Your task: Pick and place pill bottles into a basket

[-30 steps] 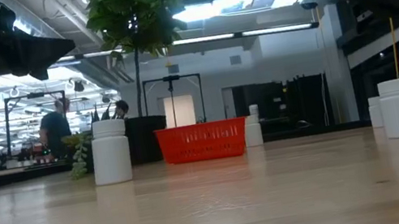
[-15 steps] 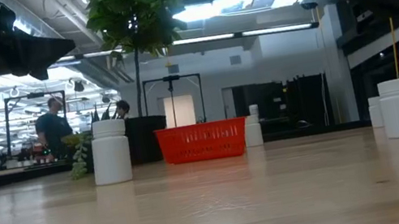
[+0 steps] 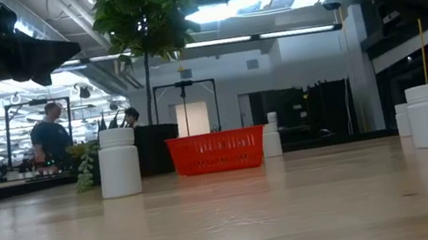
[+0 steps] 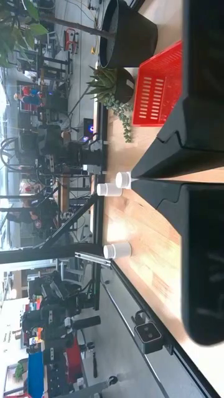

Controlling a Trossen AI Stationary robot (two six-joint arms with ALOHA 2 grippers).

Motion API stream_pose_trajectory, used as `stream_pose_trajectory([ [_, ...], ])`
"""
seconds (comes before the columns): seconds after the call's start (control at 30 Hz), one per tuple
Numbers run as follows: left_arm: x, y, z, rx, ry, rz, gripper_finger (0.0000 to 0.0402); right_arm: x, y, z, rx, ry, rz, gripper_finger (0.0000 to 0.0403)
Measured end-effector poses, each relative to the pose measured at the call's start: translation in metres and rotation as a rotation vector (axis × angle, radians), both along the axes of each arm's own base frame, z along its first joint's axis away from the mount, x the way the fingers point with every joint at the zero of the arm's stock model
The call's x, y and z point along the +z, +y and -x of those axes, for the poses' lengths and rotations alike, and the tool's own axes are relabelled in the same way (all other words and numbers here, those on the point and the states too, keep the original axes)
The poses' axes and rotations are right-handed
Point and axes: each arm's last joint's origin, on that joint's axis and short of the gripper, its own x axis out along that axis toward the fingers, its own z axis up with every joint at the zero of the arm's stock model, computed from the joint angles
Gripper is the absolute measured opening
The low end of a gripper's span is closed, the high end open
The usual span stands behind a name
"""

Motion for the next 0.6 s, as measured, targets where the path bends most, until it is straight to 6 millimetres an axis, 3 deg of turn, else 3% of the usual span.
stream_pose_trajectory([
  [0.6,0.0000,0.0000,0.0000,0.000,0.000,0.000,0.0008,0.0000,0.0000,0.0000,0.000,0.000,0.000,0.0019],
])
